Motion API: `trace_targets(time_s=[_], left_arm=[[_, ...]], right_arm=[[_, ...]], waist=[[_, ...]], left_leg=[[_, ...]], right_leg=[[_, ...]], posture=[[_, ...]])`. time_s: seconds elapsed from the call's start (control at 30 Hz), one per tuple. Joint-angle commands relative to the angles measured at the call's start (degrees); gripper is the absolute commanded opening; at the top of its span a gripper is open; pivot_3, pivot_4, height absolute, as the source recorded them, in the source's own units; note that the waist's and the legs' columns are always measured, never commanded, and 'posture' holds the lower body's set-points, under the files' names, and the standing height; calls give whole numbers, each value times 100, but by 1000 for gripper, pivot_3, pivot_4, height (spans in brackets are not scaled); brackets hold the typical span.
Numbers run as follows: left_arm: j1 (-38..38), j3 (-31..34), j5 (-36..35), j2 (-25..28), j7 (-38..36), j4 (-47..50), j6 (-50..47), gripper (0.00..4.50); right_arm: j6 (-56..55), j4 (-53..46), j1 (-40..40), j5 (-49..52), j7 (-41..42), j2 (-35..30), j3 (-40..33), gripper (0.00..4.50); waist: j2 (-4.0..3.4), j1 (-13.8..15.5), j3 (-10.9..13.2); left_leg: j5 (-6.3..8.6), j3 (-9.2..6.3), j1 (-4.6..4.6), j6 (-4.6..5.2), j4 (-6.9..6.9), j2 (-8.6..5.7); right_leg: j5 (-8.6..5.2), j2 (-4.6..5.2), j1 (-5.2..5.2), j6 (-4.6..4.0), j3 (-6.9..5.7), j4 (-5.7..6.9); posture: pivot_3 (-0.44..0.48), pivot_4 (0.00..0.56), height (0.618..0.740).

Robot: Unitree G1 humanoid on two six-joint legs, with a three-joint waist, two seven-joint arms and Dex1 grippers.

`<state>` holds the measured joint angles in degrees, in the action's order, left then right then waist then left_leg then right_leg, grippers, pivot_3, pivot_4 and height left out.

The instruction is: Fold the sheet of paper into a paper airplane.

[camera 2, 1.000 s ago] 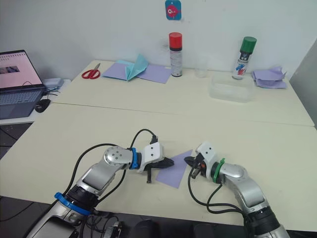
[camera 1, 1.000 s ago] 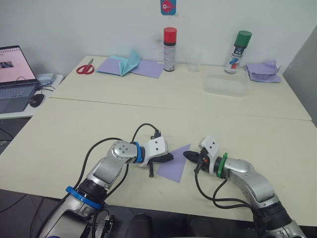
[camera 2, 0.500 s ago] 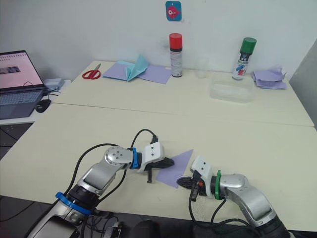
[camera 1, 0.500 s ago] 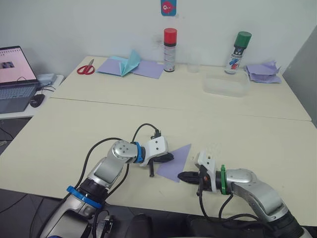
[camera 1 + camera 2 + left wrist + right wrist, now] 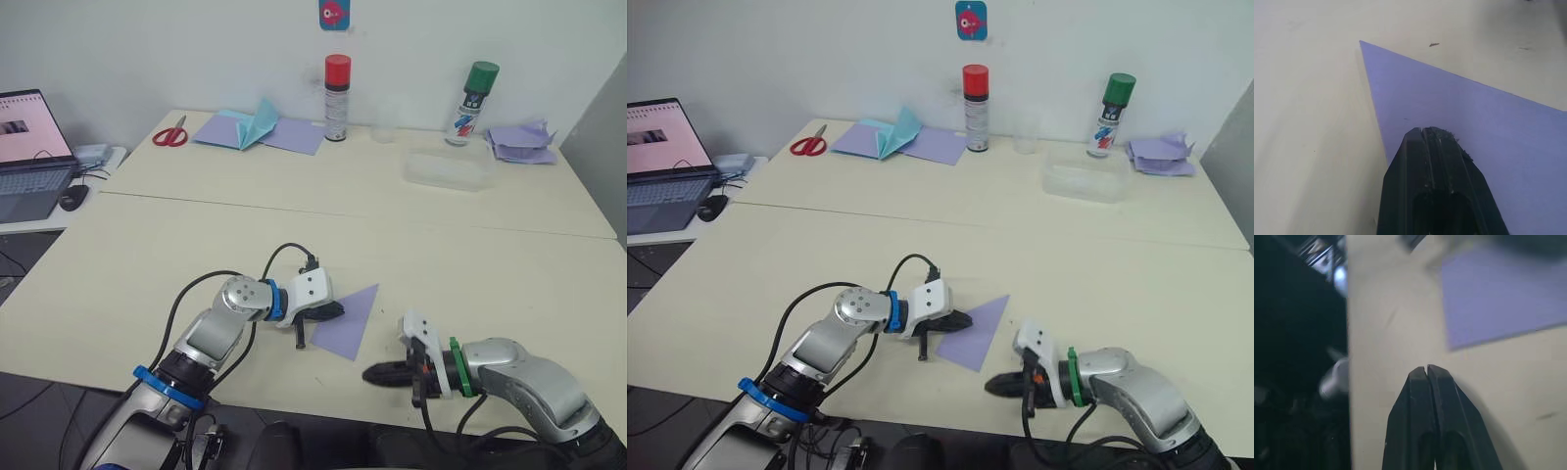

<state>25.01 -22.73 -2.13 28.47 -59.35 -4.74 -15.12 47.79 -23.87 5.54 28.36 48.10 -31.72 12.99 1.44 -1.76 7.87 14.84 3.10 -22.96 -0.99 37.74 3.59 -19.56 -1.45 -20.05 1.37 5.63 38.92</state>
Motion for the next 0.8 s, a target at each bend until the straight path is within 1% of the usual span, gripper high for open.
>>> trace_targets(time_s=[0.03,0.1,0.17,0.33,0.4,0.43,0.5,0.53,0.67,0.7,0.8], left_arm=[[-141,-50,86,-66,90,-407,-337,0],[-132,12,48,-87,76,-441,-342,0],[-113,60,-11,-99,67,-470,-363,0],[85,286,-297,-75,-47,-496,-431,0],[203,369,-371,-38,-102,-519,-410,0],[338,497,-536,-29,-184,-502,-519,0],[569,684,-801,-3,-351,-472,-732,533],[677,755,-911,11,-447,-468,-849,700],[1083,837,-1158,44,-806,-532,-1152,1972],[1164,829,-1177,44,-870,-560,-1183,2283],[1524,603,-930,-146,-780,-974,-1160,3272]], right_arm=[[256,-152,344,132,-1130,659,-717,14],[255,-203,384,-19,-1525,944,-788,14],[202,-207,370,-251,-1779,1084,-544,14],[76,82,292,-778,-1937,996,209,14],[22,170,288,-903,-1917,940,352,14],[-9,227,295,-967,-1916,914,404,14],[-63,314,319,-1057,-1917,885,479,0],[-70,349,337,-1084,-1922,887,501,0],[-129,472,422,-1131,-1910,941,549,0],[-141,495,443,-1130,-1904,954,555,0],[-229,559,471,-1164,-1849,930,611,0]], waist=[[-4,5,2],[-3,17,2],[-4,20,3],[-2,10,9],[-1,-7,26],[4,-10,32],[24,-18,56],[27,-19,69],[27,-16,69],[27,-12,69],[28,-9,68]], left_leg=[[0,0,-2,0,0,0],[0,-1,-2,-1,0,-4],[1,-1,-4,-1,-1,-10],[1,7,-12,0,-4,-14],[1,7,-11,0,-4,-13],[1,9,-10,0,-4,-12],[1,7,-10,0,-4,-5],[1,6,-11,0,-4,-1],[0,6,-45,-2,-6,-1],[0,4,-56,-2,-6,-2],[-3,6,-95,-5,1,-3]], right_leg=[[0,1,-2,0,0,0],[0,6,-7,1,-5,1],[0,13,-13,0,-6,-1],[0,20,-13,-1,-4,0],[0,19,-16,0,-6,0],[0,19,-16,0,-5,1],[-1,12,-18,1,-8,3],[-1,8,-21,1,-8,3],[0,5,-52,-1,-15,6],[2,5,-64,-3,-16,6],[14,4,-107,-24,-17,17]], posture=[[0,150,740],[0,150,740],[0,150,740],[0,150,740],[0,150,740],[0,150,740],[0,150,740],[0,150,740],[0,150,740],[0,150,740],[0,150,740]])
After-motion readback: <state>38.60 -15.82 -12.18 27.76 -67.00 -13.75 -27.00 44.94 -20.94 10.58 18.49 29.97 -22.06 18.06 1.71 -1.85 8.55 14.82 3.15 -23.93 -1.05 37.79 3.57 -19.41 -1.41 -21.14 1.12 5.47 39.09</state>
